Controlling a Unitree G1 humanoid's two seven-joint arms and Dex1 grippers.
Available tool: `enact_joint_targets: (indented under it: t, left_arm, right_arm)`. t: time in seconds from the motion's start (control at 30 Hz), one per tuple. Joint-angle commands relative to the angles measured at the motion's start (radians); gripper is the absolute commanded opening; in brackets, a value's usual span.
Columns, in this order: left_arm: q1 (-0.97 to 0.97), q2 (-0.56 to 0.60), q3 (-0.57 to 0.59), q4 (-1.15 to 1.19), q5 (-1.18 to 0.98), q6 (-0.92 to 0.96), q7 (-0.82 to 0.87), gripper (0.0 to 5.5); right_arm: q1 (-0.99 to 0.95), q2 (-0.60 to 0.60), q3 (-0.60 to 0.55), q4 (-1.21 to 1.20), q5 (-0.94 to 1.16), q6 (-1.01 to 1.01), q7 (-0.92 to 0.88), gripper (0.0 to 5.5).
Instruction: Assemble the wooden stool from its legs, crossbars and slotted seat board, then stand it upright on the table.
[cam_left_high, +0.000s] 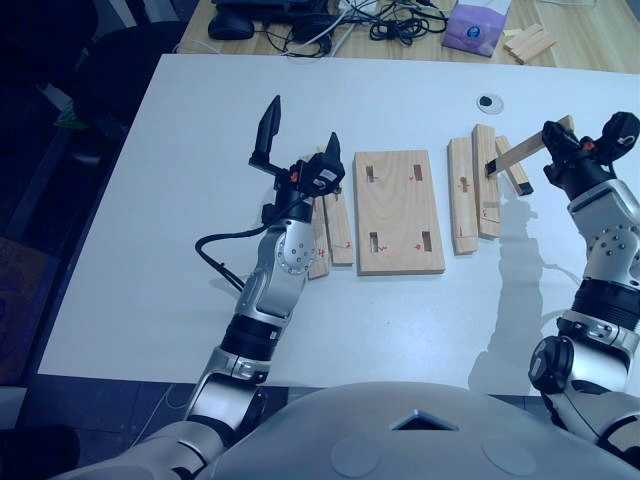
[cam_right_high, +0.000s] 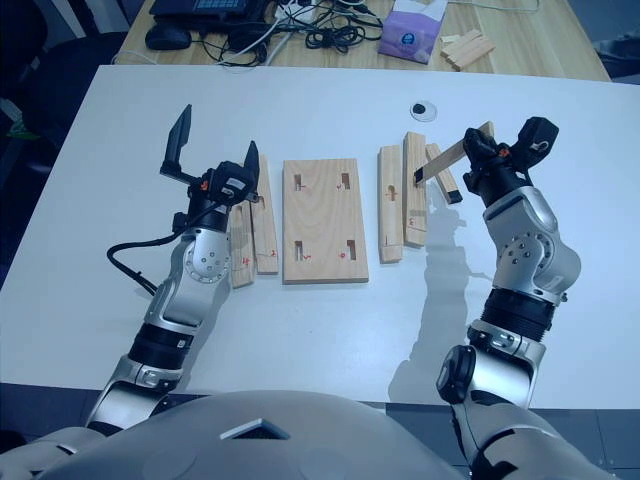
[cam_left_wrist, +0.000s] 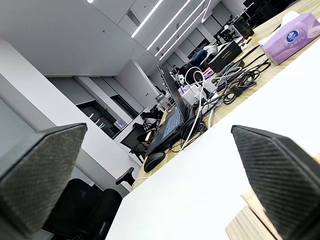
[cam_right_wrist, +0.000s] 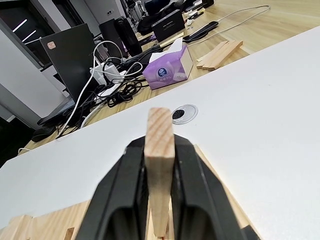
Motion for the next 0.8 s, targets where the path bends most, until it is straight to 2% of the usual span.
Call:
enact_joint_targets:
  t: [0.03, 0.8]
  left_arm:
    - [0.005, 0.001, -0.006, -0.006, 0.002, 0.004, -0.012, 5.40]
    - [-0.006, -0.003, -0.001, -0.002, 0.000, -0.006, 0.000, 5.40]
  right_arm:
    - [-0.009, 0.007, 0.027, 0.014, -0.017, -0.020, 0.005, 0.39]
    - [-0.049, 0.020, 0.020, 0.048, -0.013, -0.083, -0.010, 0.39]
